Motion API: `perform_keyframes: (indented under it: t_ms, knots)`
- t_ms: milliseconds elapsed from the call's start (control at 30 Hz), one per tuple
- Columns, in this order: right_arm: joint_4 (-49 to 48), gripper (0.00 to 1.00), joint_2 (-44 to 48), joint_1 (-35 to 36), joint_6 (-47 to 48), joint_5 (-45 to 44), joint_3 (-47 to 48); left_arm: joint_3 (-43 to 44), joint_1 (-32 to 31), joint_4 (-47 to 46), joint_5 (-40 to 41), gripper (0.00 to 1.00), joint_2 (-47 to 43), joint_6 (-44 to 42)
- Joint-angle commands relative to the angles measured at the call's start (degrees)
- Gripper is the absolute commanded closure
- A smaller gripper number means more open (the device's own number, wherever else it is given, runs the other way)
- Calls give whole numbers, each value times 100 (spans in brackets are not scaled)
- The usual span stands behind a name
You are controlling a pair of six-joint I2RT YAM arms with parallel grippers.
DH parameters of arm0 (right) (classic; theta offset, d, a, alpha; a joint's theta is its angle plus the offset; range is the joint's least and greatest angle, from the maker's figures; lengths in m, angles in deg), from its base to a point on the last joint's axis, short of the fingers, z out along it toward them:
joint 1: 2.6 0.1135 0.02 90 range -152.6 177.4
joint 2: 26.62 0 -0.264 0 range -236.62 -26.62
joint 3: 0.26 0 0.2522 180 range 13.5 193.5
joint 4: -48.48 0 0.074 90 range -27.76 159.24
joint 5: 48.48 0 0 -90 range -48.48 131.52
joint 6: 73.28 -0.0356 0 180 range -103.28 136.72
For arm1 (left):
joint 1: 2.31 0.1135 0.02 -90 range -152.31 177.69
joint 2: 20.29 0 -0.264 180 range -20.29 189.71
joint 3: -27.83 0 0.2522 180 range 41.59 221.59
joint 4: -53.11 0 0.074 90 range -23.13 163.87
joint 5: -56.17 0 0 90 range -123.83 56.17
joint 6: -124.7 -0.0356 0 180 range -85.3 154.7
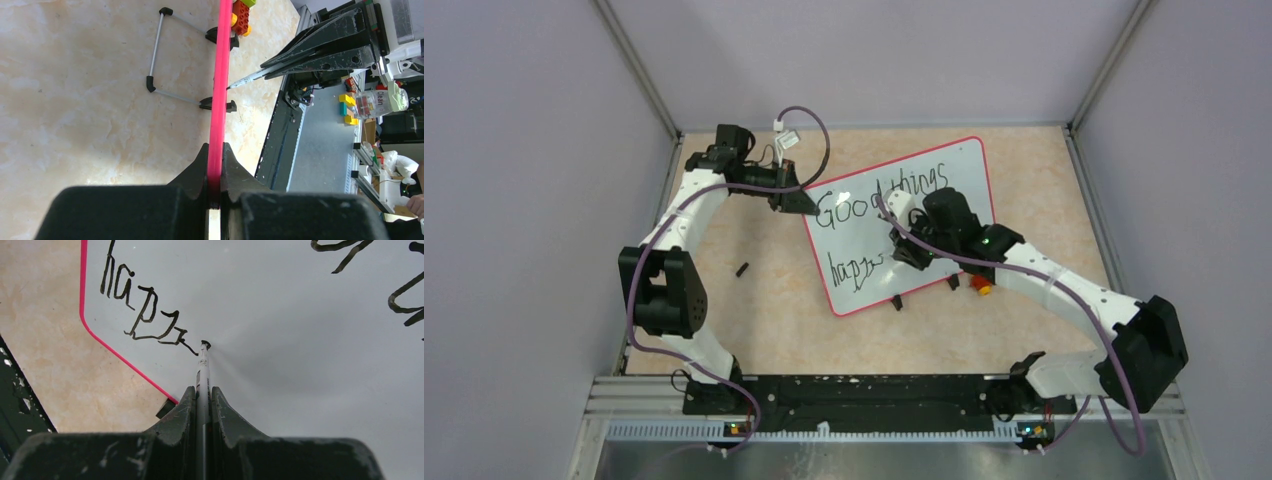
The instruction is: Write a sentence on the whiteboard
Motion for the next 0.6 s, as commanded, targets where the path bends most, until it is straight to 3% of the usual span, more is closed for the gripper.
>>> perform_keyframes:
  t_ms: [0,567]
  knots:
    - [-326,100,-138,16,-58,24,187,213,-9,-325,626,100,15,-275]
    - [-368,100,-99,192,-72,-20,-215,204,-8,-316,630,100,14,-293]
